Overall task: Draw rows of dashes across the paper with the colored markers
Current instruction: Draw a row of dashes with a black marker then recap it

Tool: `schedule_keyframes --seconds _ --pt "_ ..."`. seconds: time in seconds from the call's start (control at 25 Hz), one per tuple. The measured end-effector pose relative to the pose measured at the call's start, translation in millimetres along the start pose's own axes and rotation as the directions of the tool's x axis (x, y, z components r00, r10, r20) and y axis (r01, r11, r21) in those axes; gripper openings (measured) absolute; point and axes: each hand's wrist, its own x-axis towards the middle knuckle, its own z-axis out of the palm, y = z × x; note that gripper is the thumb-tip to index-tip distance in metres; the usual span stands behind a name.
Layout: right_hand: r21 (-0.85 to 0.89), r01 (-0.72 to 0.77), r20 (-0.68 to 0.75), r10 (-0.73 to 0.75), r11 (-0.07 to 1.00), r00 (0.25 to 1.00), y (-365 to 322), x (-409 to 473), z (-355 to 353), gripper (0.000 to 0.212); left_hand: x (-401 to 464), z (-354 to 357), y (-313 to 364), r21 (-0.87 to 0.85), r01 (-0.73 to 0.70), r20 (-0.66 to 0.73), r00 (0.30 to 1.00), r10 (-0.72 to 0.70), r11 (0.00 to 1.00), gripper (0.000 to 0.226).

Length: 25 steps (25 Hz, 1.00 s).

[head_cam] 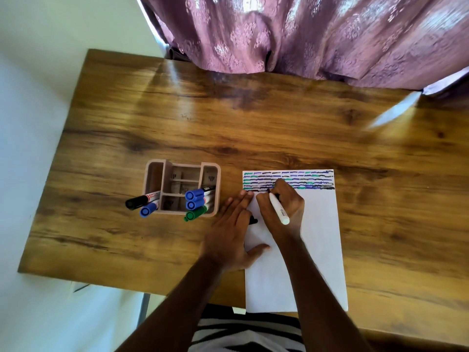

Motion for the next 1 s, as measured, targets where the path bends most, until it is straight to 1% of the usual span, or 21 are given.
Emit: schedule_keyframes --seconds 0.12,0.28,0.32,0.4,0.44,0.48,0.56,0.64,0.68,0.72,0.76,0.8,0.88,0.92,1.0 --pt "-0.032 0.041 -0.028 -0.042 0.999 0.999 3 -3 0 0.025 -1 1 0 -0.017 -0.008 -0.015 1.000 0.008 1.000 0.106" --pt "0.003 0.003 0.007 -0.004 1.000 1.000 -1 0 -1 0.020 0 4 -2 -0.016 -0.029 -0.051 0.998 0.028 0.999 0.104" --pt "0.022 -0.012 -0.003 0.012 1.000 1.000 -2 1 -2 0.020 0 4 -2 -0.026 -0.032 -0.061 0.998 0.031 0.999 0.103" --pt "0.142 -0.117 -0.017 0.121 0.983 0.993 -8 6 -9 0.023 1 0 -1 -0.054 -0.044 -0.068 0.997 0.041 0.998 0.098" --pt "0.234 -0.193 0.015 0.195 0.953 0.981 -10 10 -13 0.024 2 -1 0 -0.060 -0.038 -0.055 0.998 0.035 0.997 0.092" --pt "0.315 -0.242 0.069 0.232 0.918 0.970 -13 14 -18 0.022 2 -3 0 -0.062 -0.031 -0.037 0.999 0.029 0.998 0.083" --pt "0.415 -0.252 0.167 0.199 0.874 0.966 -30 19 -37 0.014 0 -13 3 -0.099 -0.035 -0.019 0.999 0.034 0.994 0.064" --pt "0.508 -0.273 0.229 0.178 0.817 0.957 -54 23 -60 0.013 -2 -25 10 -0.242 -0.045 -0.035 0.999 0.038 0.969 0.044" --pt "0.555 -0.285 0.247 0.172 0.782 0.954 -69 23 -76 0.013 -6 -39 18 -0.337 -0.025 -0.049 0.999 0.009 0.941 0.039" --pt "0.602 -0.289 0.271 0.150 0.744 0.951 -82 22 -91 0.011 -12 -53 27 -0.434 0.001 -0.066 0.997 -0.033 0.901 0.038" --pt "0.646 -0.284 0.300 0.107 0.708 0.948 -94 19 -107 0.009 -17 -70 37 -0.518 0.012 -0.076 0.995 -0.060 0.855 0.036" --pt "0.693 -0.293 0.336 0.063 0.658 0.940 -106 17 -122 0.008 -22 -86 47 -0.576 0.005 -0.086 0.994 -0.067 0.818 0.032" --pt "0.753 -0.339 0.395 0.025 0.564 0.918 -126 10 -142 0.016 -33 -113 60 -0.651 -0.031 -0.132 0.989 -0.073 0.758 0.026" --pt "0.759 -0.346 0.399 0.025 0.552 0.916 -133 7 -147 0.017 -37 -125 65 -0.703 -0.025 -0.145 0.983 -0.109 0.711 0.026" --pt "0.730 -0.324 0.373 0.047 0.602 0.927 -146 1 -149 0.012 -44 -145 71 -0.825 0.008 -0.135 0.968 -0.211 0.565 0.025"
